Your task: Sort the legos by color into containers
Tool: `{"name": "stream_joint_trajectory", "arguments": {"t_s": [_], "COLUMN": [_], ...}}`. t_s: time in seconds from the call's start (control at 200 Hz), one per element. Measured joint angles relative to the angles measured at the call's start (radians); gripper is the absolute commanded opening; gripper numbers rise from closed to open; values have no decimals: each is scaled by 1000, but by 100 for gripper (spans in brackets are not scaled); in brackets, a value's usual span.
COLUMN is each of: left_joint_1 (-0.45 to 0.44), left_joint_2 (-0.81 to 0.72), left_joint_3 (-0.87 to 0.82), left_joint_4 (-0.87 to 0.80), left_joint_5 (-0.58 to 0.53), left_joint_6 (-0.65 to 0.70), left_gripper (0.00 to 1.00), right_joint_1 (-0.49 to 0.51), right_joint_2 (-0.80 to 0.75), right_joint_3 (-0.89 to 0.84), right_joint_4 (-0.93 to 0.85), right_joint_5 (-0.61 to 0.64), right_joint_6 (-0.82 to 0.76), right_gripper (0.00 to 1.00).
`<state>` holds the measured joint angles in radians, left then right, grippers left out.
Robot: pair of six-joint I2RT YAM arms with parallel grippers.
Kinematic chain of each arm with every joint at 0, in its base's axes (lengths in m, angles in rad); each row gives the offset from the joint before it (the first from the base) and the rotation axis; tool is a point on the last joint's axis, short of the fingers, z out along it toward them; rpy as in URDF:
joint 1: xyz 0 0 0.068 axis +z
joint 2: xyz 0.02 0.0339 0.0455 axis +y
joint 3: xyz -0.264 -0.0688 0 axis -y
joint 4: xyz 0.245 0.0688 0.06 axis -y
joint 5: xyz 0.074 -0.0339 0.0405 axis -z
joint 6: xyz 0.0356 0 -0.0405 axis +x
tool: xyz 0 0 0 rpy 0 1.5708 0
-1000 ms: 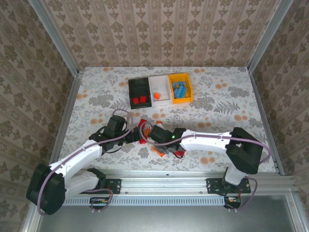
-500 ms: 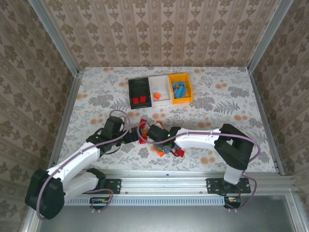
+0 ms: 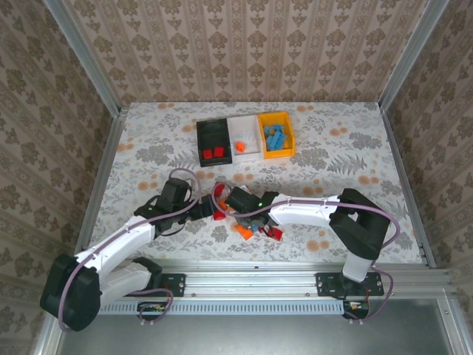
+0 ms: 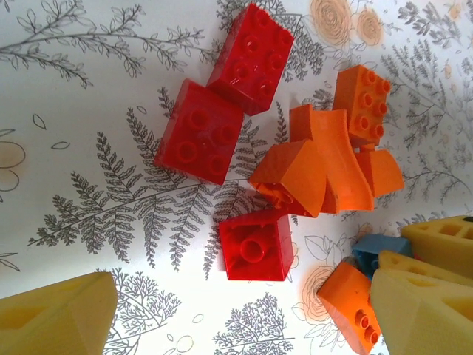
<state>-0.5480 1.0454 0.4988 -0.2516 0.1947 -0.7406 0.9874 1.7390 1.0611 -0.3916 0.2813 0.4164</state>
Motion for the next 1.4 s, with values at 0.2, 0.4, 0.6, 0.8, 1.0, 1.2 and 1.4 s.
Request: {"name": "stream_joint_trajectory", "arguments": {"t_s": [0.2,0.4,0.6,0.8,1.0,1.2,1.4], "left_joint_1": [0,0,-1,-1,-1,0,0], "left_joint_2": [66,144,211,238,238,269,283], "left_joint_3": [14,90,150,172,212,216,223], "left_joint_4": [15,39,62,57,43,41,15], "left_joint_5": [19,44,61,72,71,71,71], "left_joint_6": [0,1,8,33,58,65,65], "left_gripper": [91,90,90,90,90,91,92], "right_joint_1": [-74,-258,-453,-580,-646,-658,-657], "right_joint_2": [-107,-122,-3,284,511,606,605], "right_joint_3": [11,125,366,690,953,1065,1065], "right_joint_4": [5,27,50,34,-59,-135,-153], "right_joint_5": [3,0,-6,-18,-29,-32,-35], "right_joint_6": [-18,-53,-83,-107,-117,-130,-152], "right_gripper": [28,28,28,28,28,42,54]}}
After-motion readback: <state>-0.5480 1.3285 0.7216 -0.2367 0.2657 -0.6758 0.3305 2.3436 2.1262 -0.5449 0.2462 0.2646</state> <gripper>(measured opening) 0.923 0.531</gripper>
